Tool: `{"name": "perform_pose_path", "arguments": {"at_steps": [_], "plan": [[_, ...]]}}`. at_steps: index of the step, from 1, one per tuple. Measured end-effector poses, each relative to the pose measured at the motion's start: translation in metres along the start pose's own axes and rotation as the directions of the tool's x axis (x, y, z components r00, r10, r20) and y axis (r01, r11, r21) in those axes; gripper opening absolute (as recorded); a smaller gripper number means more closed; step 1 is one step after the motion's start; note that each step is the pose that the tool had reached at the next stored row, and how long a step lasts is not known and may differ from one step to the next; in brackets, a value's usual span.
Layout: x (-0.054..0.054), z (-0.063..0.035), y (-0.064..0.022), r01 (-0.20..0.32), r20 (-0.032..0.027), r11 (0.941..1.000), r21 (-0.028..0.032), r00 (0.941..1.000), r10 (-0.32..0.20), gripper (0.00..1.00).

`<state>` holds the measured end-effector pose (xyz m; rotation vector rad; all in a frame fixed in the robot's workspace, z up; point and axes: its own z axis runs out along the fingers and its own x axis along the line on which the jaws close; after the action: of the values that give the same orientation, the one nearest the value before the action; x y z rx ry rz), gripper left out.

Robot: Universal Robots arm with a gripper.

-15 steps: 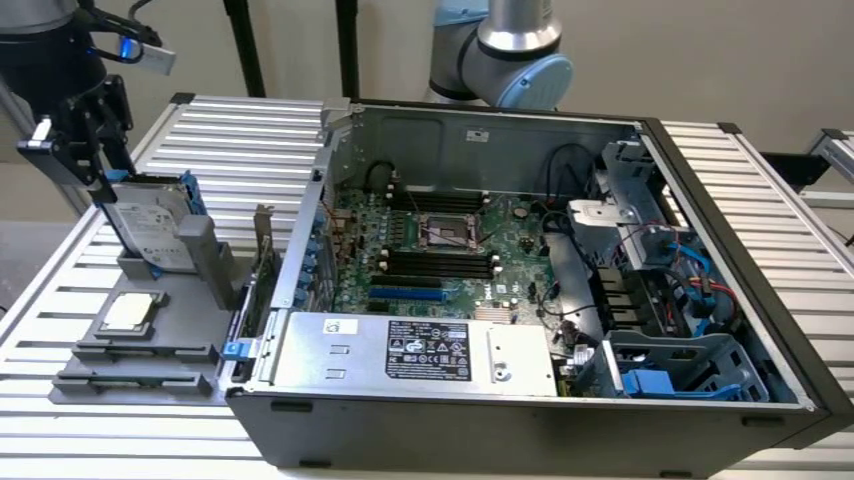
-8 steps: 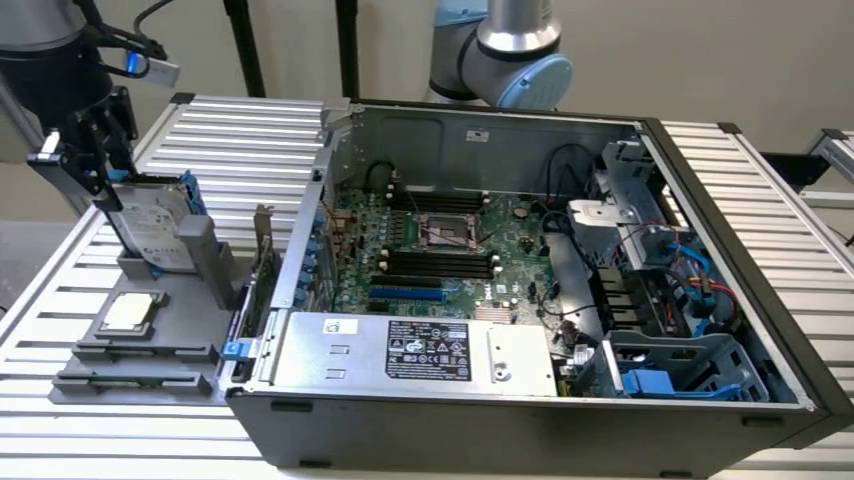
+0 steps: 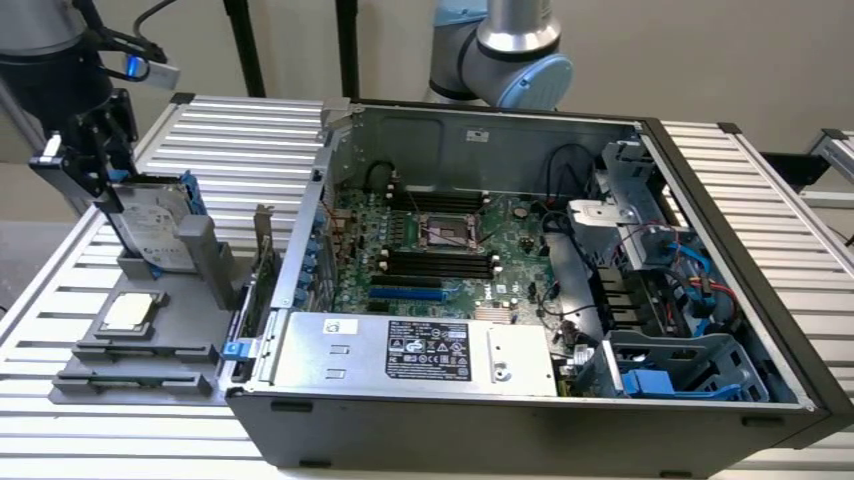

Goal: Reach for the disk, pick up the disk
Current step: 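Pick up the disk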

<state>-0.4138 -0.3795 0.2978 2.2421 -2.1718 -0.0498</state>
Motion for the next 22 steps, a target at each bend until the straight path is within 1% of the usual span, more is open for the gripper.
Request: {"name": "perform_pose_path", "arguments": {"at_steps": [2,6,11,15,17,19,22], "plan": [[-0.0001,0.0002,0.0010,0.000,0.0028,1.0000,0.0003,1.0000,0.000,0.54],[-0.0001,0.0006,0.0021,0.000,0.0061,1.0000,0.0019,1.0000,0.000,0.54],[-0.0002,0.0020,0.0038,0.002,0.0083,1.0000,0.0052,1.0000,-0.002,0.54],[-0.0002,0.0029,0.0047,0.004,0.0093,0.9999,0.0092,0.9999,-0.004,0.54],[-0.0002,0.0029,0.0049,0.005,0.0096,0.9999,0.0128,0.9999,-0.006,0.54],[-0.0002,0.0030,0.0049,0.008,0.0099,0.9998,0.0186,0.9999,-0.008,0.54],[-0.0002,0.0030,0.0051,0.009,0.0100,0.9997,0.0236,0.9999,-0.010,0.54]]}}
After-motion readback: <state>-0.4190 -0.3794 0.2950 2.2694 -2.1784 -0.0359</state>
